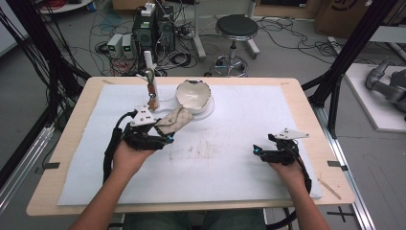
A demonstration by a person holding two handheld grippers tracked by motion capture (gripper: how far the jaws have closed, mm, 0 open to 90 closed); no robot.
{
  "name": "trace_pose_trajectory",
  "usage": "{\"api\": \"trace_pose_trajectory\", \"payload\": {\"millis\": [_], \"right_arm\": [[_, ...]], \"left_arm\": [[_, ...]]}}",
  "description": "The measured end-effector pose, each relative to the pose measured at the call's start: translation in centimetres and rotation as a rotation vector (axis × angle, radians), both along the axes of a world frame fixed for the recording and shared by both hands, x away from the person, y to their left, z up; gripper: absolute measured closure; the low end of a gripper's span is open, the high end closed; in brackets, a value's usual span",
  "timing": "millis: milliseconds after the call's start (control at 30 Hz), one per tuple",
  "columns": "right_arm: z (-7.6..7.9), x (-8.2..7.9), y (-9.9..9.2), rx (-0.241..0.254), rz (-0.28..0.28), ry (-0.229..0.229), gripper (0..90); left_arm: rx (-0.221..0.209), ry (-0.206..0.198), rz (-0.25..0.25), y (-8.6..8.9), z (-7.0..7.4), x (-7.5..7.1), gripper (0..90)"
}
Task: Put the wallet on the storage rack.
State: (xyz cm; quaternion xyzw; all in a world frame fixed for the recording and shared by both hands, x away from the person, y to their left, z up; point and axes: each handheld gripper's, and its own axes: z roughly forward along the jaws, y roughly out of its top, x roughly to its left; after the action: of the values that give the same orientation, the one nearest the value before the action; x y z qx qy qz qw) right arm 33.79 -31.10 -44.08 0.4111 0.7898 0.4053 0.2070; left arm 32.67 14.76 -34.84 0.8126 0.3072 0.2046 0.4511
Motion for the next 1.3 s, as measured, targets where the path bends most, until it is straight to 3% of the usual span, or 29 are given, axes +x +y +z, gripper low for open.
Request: {"api": "trace_pose_trajectory", "payload": {"millis": [233, 467, 800, 1033, 1167, 1300], "right_arm": [[-0.1, 0.1, 0.6, -0.010, 0.015, 0.003, 19.2], [0.0, 0.0, 0.7, -0.010, 0.020, -0.006, 19.3], [0.0, -0.1, 0.8, -0.016, 0.033, -0.011, 19.3], [0.0, -0.1, 0.8, -0.019, 0.033, -0.009, 19.3], [0.0, -0.2, 0.8, -0.025, 0.036, -0.009, 19.3], [0.0, -0.2, 0.8, -0.022, 0.033, -0.006, 19.3]], "left_arm": [[-0.023, 0.007, 0.049, 0.5, -0.5, 2.1, 35.9], [-0.005, 0.018, 0.063, -0.7, -0.6, 4.2, 36.0], [0.088, 0.027, 0.061, -3.3, 0.0, 8.1, 36.0], [0.132, 0.043, 0.066, -4.8, -0.3, 10.2, 36.0], [0.162, 0.073, 0.076, -5.4, -0.6, 11.5, 36.0], [0.169, 0.081, 0.078, -6.1, -0.5, 12.5, 36.0]]}}
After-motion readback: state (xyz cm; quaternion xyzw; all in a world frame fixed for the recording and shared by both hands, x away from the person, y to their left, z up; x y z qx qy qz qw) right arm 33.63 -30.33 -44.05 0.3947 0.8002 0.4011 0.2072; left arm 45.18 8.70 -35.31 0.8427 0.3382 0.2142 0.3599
